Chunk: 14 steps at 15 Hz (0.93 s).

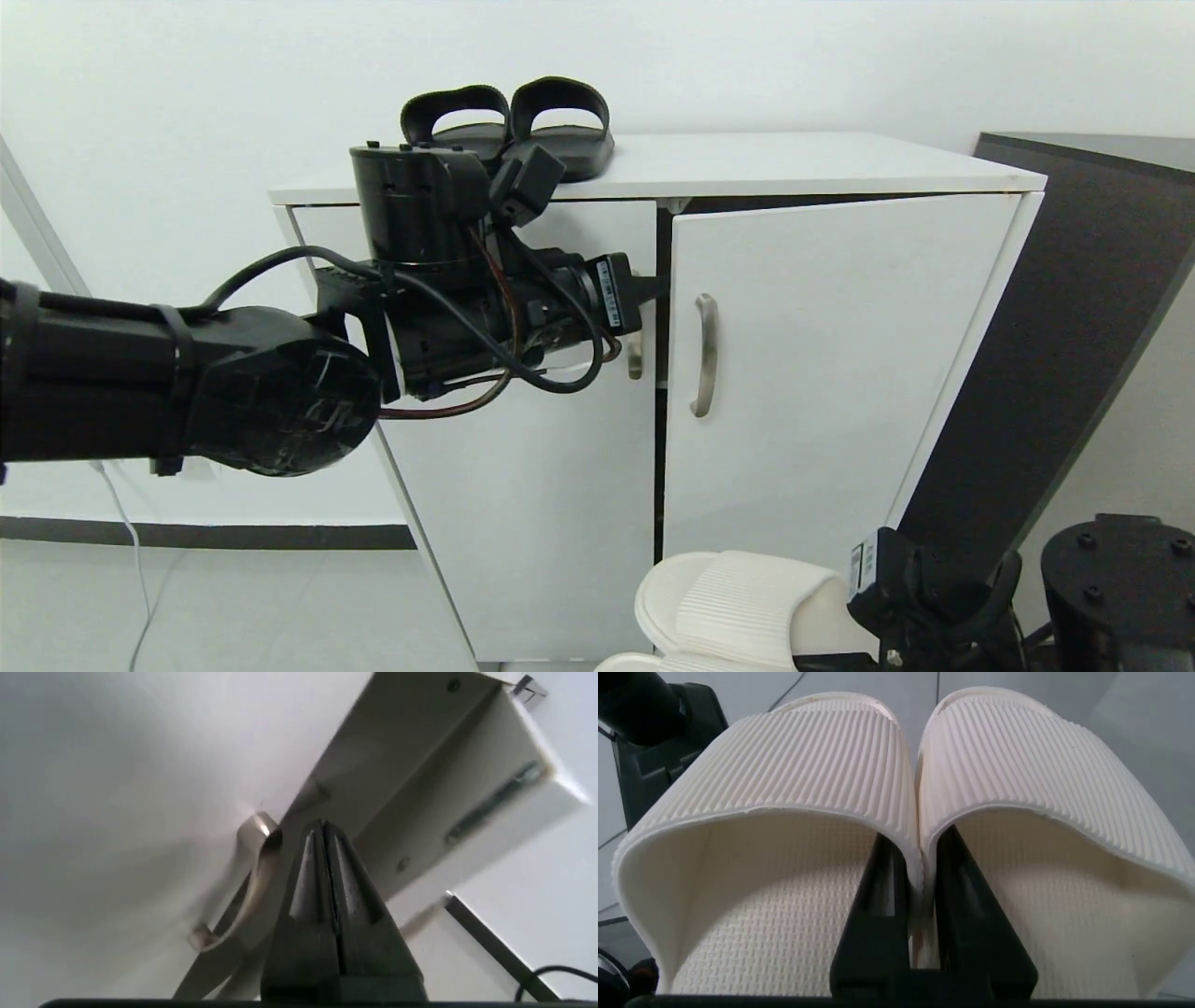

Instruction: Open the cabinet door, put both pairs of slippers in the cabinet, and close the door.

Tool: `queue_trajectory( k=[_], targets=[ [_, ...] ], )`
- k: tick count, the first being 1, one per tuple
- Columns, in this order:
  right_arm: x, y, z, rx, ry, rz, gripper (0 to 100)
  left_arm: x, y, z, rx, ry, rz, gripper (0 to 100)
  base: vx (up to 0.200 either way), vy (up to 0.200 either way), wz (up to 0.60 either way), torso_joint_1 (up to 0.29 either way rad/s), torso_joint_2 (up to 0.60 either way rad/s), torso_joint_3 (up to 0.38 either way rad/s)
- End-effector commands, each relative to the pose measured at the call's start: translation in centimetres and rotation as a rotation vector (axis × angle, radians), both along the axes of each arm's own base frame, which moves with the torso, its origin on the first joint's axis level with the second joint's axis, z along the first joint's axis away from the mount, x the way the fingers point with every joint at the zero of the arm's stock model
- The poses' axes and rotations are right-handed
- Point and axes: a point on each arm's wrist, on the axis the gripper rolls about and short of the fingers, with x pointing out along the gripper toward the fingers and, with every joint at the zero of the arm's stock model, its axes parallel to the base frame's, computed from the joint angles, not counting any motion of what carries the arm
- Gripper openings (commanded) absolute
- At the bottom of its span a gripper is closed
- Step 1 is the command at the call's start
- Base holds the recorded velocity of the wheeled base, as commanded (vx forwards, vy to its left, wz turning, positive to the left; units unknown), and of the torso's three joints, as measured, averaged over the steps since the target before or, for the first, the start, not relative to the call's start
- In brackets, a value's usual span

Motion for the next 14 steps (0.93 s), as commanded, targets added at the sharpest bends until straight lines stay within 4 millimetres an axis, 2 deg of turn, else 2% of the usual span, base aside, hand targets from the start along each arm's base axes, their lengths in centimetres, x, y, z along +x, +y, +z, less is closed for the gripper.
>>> queue_trajectory(
  k=[1,4,9,11,12,13,14],
  targets=[
    [-0.1,0.1,-0.1,-0.003,0.003,0.007,0,0.7,-0.5,-0.6,0.006,0.009,-0.006,0,0.0,0.0,0.0,0.0,0.0,0.0],
    [-0.3,0.1,-0.3,-0.011,0.008,0.014,0,1.5,-1.0,-1.1,-0.016,-0.024,0.006,0,0.0,0.0,0.0,0.0,0.0,0.0],
    [-0.8,0.4,-0.5,-0.018,0.013,0.042,0,1.4,-1.4,-1.4,-0.016,-0.019,-0.006,0,-0.2,0.0,0.0,0.001,0.0,0.001],
    [-1.5,0.3,-0.7,-0.025,0.017,0.071,0,0.0,-2.8,-1.4,-0.014,-0.017,-0.06,0,-0.2,0.0,0.0,0.0,0.0,0.005],
    [-1.9,0.4,-0.9,-0.031,0.021,0.086,0,-1.6,-4.5,-1.7,-0.006,-0.013,-0.125,0,-0.2,0.0,0.0,0.007,0.0,0.002],
    [-1.9,0.4,-0.9,-0.03,0.02,0.091,0,-2.3,-5.2,-1.8,-0.003,-0.012,-0.149,0,-0.2,0.0,0.0,0.002,0.01,0.007],
    [-2.3,0.4,-1.2,-0.04,0.024,0.105,0,-4.6,-7.3,-1.8,-0.005,-0.018,-0.234,0,-0.2,0.0,0.0,-0.002,0.0,0.007]
  ],
)
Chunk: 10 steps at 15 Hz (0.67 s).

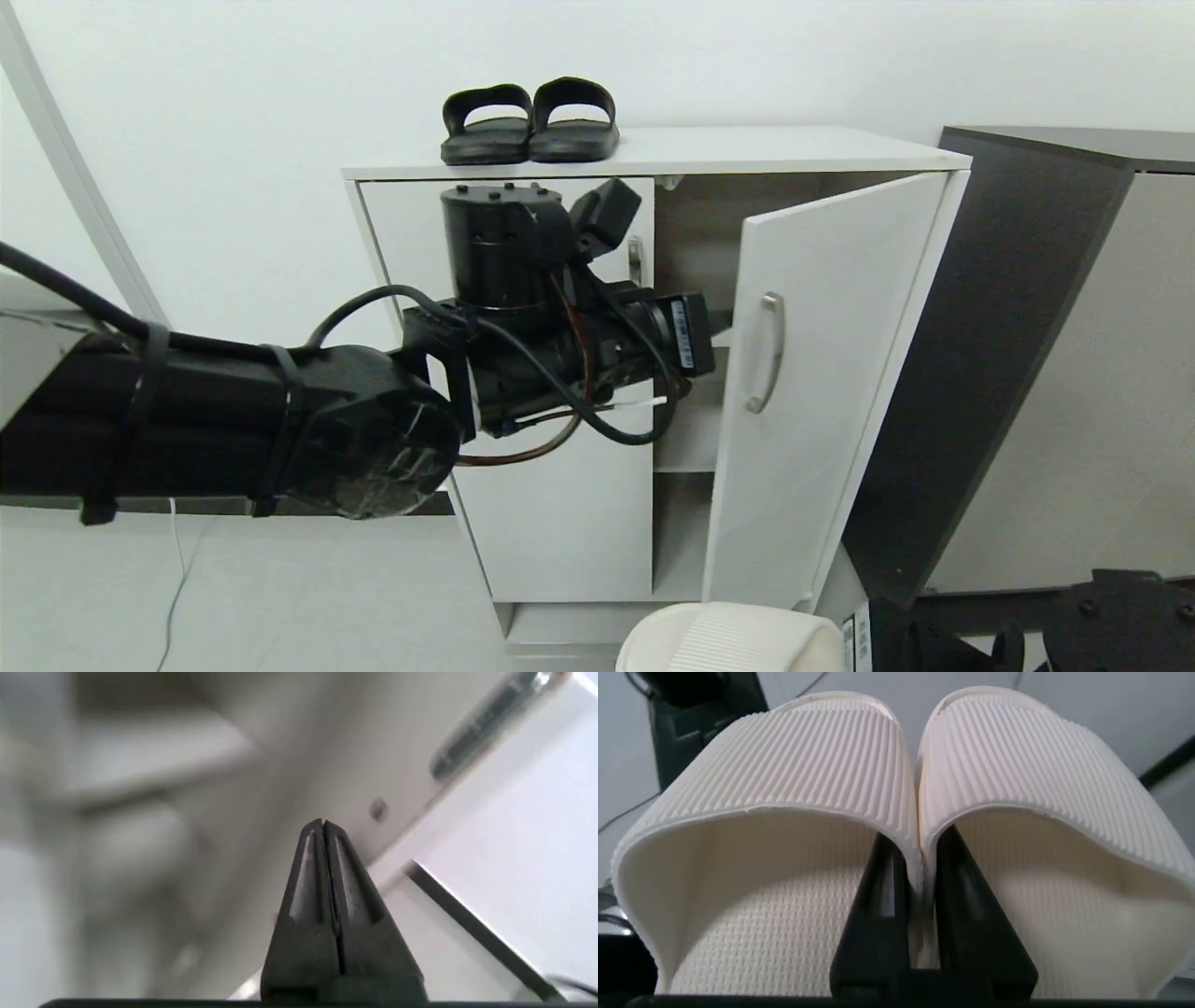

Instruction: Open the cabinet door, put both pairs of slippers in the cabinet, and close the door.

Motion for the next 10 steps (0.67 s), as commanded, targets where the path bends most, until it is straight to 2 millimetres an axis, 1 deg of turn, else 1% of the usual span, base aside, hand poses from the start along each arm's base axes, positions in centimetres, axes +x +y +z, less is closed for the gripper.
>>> queue_trajectory(
  k=[1,2,3,4,5,6,8,9,10],
  targets=[
    [-0.4,0.0,-0.2,-0.009,0.004,0.017,0,-3.1,-2.7,0.3,-0.018,-0.025,-0.102,0,-0.2,0.0,0.0,0.002,0.0,-0.002],
    [-0.4,0.0,-0.2,-0.009,0.004,0.019,0,-3.0,-2.7,0.4,-0.03,-0.041,-0.082,0,0.0,0.0,0.0,0.0,0.0,0.0],
    [-0.4,0.1,-0.2,-0.008,0.004,0.019,0,-2.5,-2.4,0.3,-0.036,-0.048,-0.051,0,0.0,0.0,0.0,0.0,0.0,0.0],
    [-0.4,0.1,-0.2,-0.007,0.003,0.019,0,-1.8,-1.6,0.1,-0.032,-0.043,-0.018,0,0.0,0.0,0.0,0.0,0.0,0.0],
    [-0.2,0.3,-0.2,-0.008,0.004,0.012,0,-1.7,-0.6,0.2,-0.028,-0.045,0.007,0,0.0,0.0,0.0,0.0,0.0,0.0],
    [0.4,0.7,-0.1,-0.008,0.0,-0.02,0,-1.3,1.2,0.7,-0.033,-0.049,0.048,0,0.0,0.0,0.0,0.0,0.0,0.0],
    [3.4,1.2,0.4,-0.027,-0.06,-0.251,0,-0.9,5.2,1.9,-0.046,-0.069,0.149,0,0.0,0.0,0.0,0.0,0.0,0.0],
    [4.5,1.5,0.4,-0.035,-0.072,-0.341,0,-1.3,7.1,2.4,-0.053,-0.083,0.189,0,0.0,0.0,0.0,0.0,0.0,0.0],
    [5.7,1.9,0.5,-0.022,-0.068,-0.456,0,-2.9,10.0,3.4,-0.056,-0.114,0.245,0,0.0,0.0,0.0,0.0,0.0,0.0]
  ],
)
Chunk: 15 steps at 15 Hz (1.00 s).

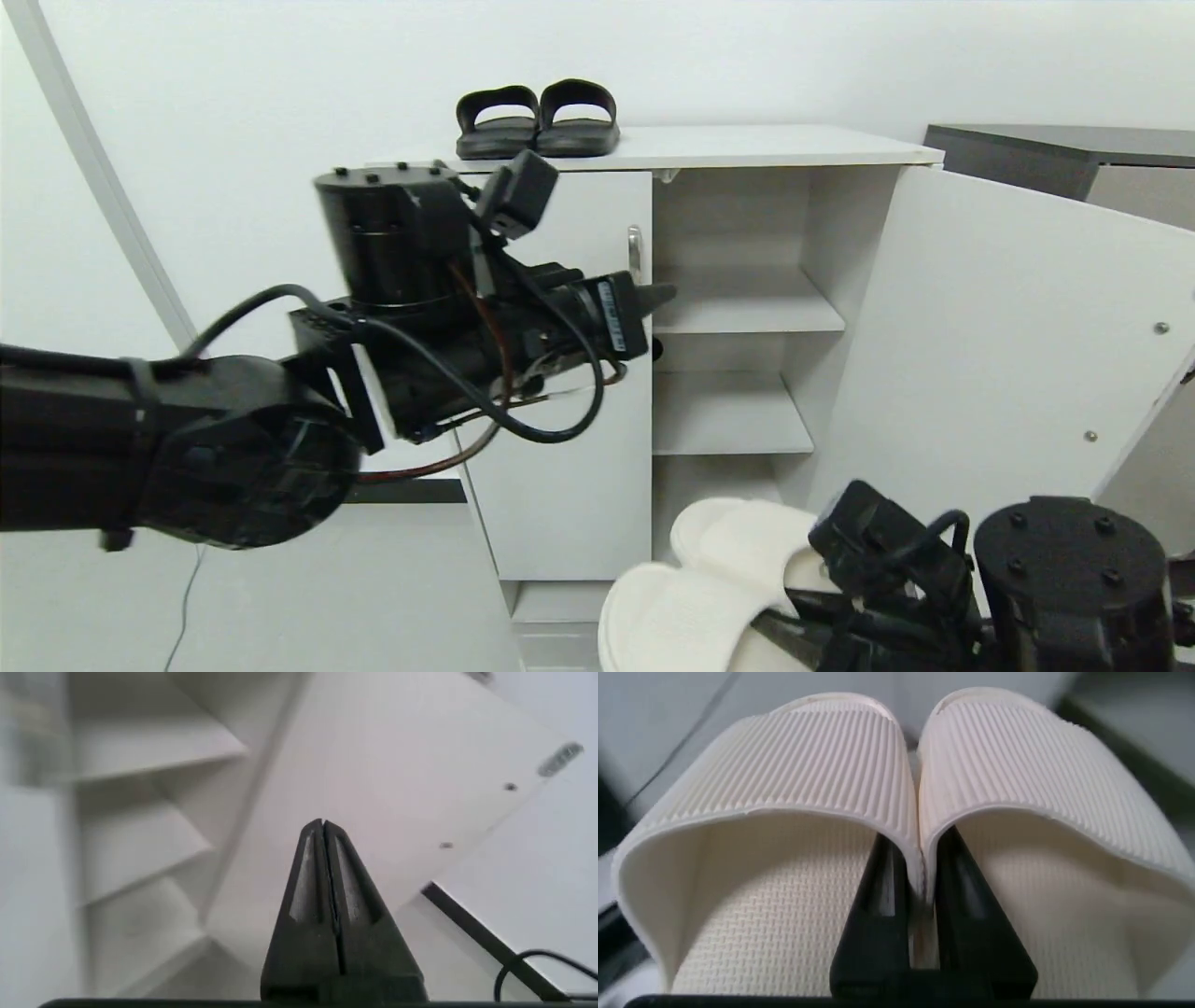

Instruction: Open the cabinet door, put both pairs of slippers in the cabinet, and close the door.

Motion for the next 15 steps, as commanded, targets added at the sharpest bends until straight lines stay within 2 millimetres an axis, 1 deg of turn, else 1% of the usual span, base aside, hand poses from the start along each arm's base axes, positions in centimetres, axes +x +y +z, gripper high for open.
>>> queue_trajectory(
  k=[1,2,3,4,5,6,8,9,11,12,13,15],
  targets=[
    [2.5,1.2,-0.4,0.01,0.021,-0.138,0,-4.0,6.7,2.4,-0.01,-0.075,0.133,0,0.0,0.0,0.0,0.0,0.0,0.0],
    [3.2,1.4,-0.5,0.013,0.016,-0.196,0,-5.7,8.1,2.4,0.006,-0.084,0.18,0,0.0,0.0,0.0,0.0,0.0,0.0],
    [4.3,1.6,-0.7,0.001,0.004,-0.269,0,-8.6,10.1,2.1,0.034,-0.09,0.264,0,0.0,0.0,0.0,0.0,0.0,0.0],
    [4.9,1.8,-1.0,-0.012,0.0,-0.303,0,-10.8,11.5,1.3,0.066,-0.083,0.322,0,0.0,0.0,0.0,0.0,0.0,0.0],
    [5.4,1.9,-1.4,-0.02,0.002,-0.324,0,-12.4,12.7,0.6,0.101,-0.091,0.376,0,0.0,0.0,0.0,0.0,0.0,0.0],
    [6.0,2.0,-1.7,-0.015,-0.011,-0.352,0,-14.7,14.5,-0.6,0.175,-0.112,0.473,0,0.0,0.0,0.0,0.0,0.0,0.0],
    [7.0,2.4,-2.3,0.008,-0.043,-0.4,0,-17.9,16.6,-2.4,0.257,-0.121,0.643,0,0.0,0.0,0.0,0.0,0.0,0.0],
    [7.3,2.7,-2.6,0.013,-0.061,-0.428,0,-19.2,17.3,-3.2,0.28,-0.121,0.704,0,0.0,0.0,0.0,0.0,0.0,0.0],
    [8.1,3.2,-3.0,0.029,-0.089,-0.472,0,-22.3,19.2,-5.8,0.324,-0.083,0.879,0,0.0,0.0,0.0,0.0,0.0,0.0],
    [8.1,3.2,-3.1,0.026,-0.09,-0.472,0,-23.1,19.5,-6.6,0.331,-0.072,0.921,0,0.0,0.0,0.0,0.0,0.0,0.0],
    [8.3,3.2,-3.1,0.027,-0.091,-0.477,0,-24.6,20.0,-8.4,0.332,-0.064,1.012,0,0.0,0.0,0.0,0.0,0.0,0.0],
    [8.3,3.2,-3.1,0.026,-0.092,-0.478,0,-26.3,20.2,-11.5,0.344,-0.041,1.137,0,0.0,0.0,0.0,0.0,0.0,0.0]
  ],
)
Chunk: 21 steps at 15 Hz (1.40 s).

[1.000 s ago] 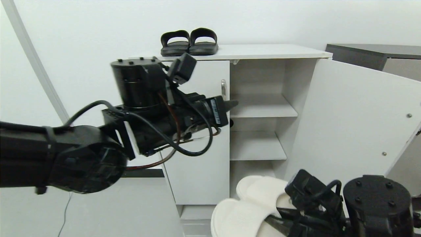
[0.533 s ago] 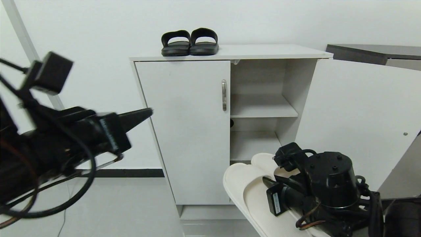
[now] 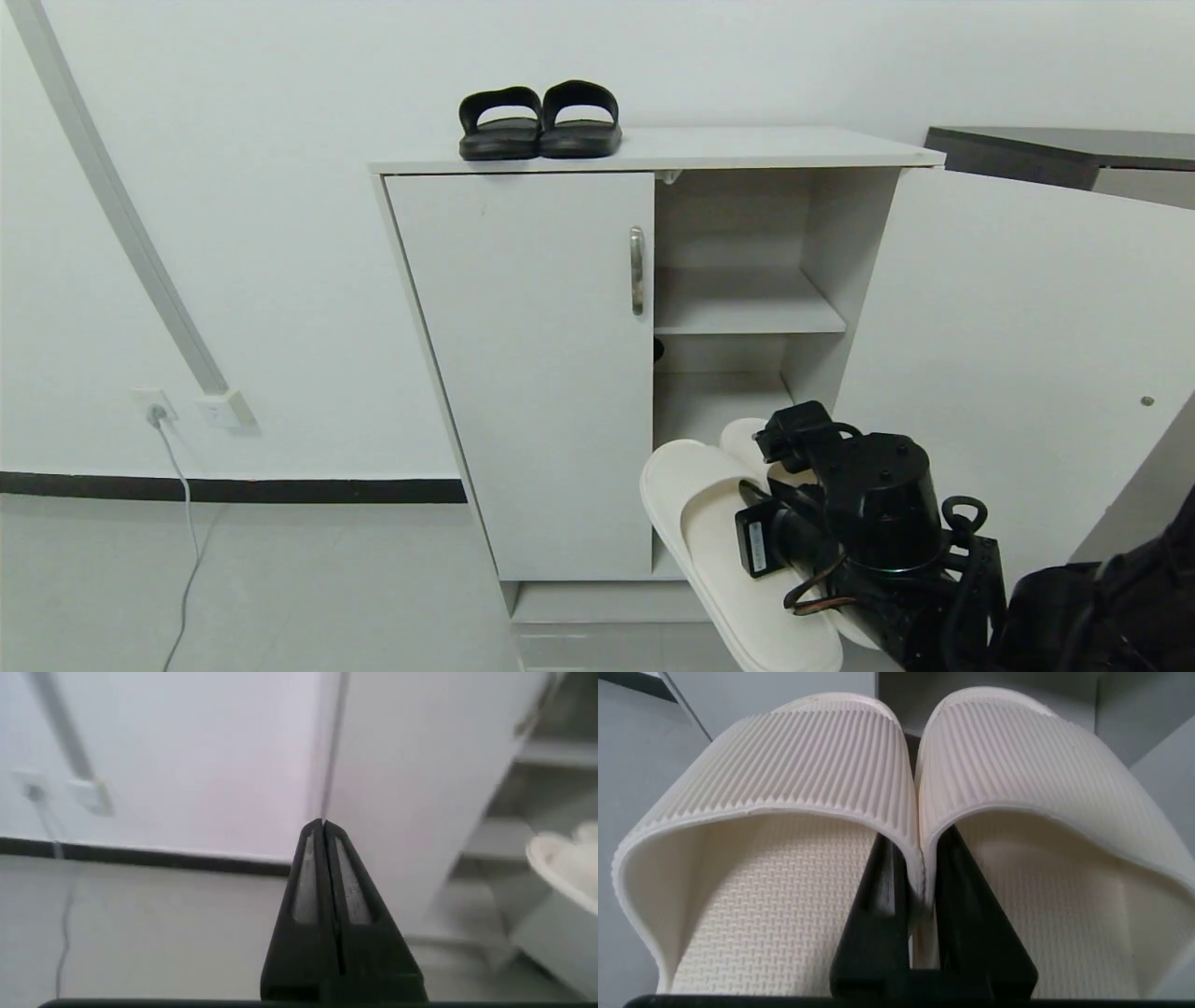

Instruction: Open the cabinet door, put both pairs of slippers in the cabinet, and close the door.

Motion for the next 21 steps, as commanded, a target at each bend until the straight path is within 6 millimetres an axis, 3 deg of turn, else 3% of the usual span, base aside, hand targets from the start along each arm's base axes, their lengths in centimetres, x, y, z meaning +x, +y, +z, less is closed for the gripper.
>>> queue_trajectory(
  k=[1,4,6,10,15,19,21],
  targets=[
    [0.1,0.1,-0.4,-0.01,0.008,0.0,0,-3.6,0.4,-4.7,0.01,-0.051,0.177,0,0.0,0.0,0.0,0.0,0.0,0.0],
    [0.0,0.1,-0.4,-0.013,0.008,0.002,0,-4.8,0.3,-7.3,0.014,-0.069,0.194,0,0.0,0.0,0.0,0.0,0.0,0.0],
    [0.0,0.1,-0.5,-0.014,0.01,0.005,0,-5.2,0.2,-9.3,0.045,-0.069,0.071,0,0.0,0.0,0.0,0.0,0.0,0.0],
    [-0.2,0.2,-0.5,-0.013,0.011,0.01,0,-5.3,-0.2,-9.8,0.048,-0.071,-0.144,0,0.0,0.0,0.0,0.0,0.0,0.0],
    [0.1,0.7,0.2,0.012,-0.009,0.013,0,-5.3,-0.2,-9.8,0.042,-0.072,-0.157,0,0.0,0.0,0.0,0.0,0.0,0.0],
    [2.7,3.4,-0.1,0.034,-0.087,-0.235,0,-5.3,-0.3,-9.8,0.04,-0.072,-0.159,0,0.0,0.0,0.0,0.0,0.0,0.0],
    [3.0,3.8,-0.8,0.027,-0.078,-0.242,0,-5.3,-0.3,-9.8,0.04,-0.072,-0.159,0,0.0,0.0,0.0,0.0,0.0,0.0]
  ],
)
